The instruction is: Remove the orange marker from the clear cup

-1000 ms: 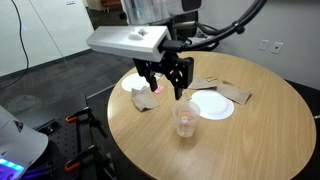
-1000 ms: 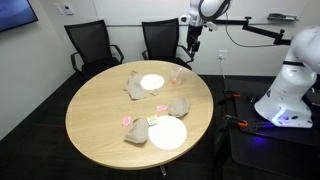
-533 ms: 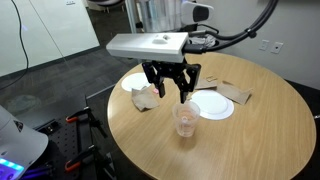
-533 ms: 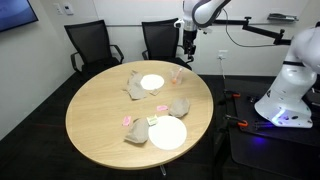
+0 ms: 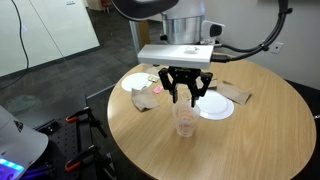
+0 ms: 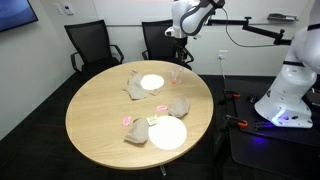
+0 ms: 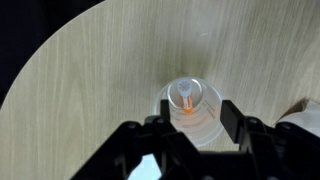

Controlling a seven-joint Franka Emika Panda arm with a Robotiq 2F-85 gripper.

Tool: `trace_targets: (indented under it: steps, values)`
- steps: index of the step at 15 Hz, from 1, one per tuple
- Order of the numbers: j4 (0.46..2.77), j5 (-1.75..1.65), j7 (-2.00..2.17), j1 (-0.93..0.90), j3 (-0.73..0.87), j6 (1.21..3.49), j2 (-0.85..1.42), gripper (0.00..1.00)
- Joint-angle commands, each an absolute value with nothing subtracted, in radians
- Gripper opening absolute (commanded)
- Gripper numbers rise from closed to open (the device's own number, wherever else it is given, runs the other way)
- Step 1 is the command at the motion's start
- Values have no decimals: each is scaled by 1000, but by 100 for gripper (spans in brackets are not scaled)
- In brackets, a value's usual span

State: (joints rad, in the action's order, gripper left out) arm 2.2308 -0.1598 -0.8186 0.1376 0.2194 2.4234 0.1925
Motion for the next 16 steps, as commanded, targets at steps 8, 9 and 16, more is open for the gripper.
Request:
trace_targets:
  steps: [8, 9, 16]
  values:
    - [2107, -181, -809, 178, 154, 2376, 341, 51]
    - [2100, -181, -809, 179, 151, 2372, 350, 50]
    - [2068, -186, -803, 186, 144, 2356, 396, 36]
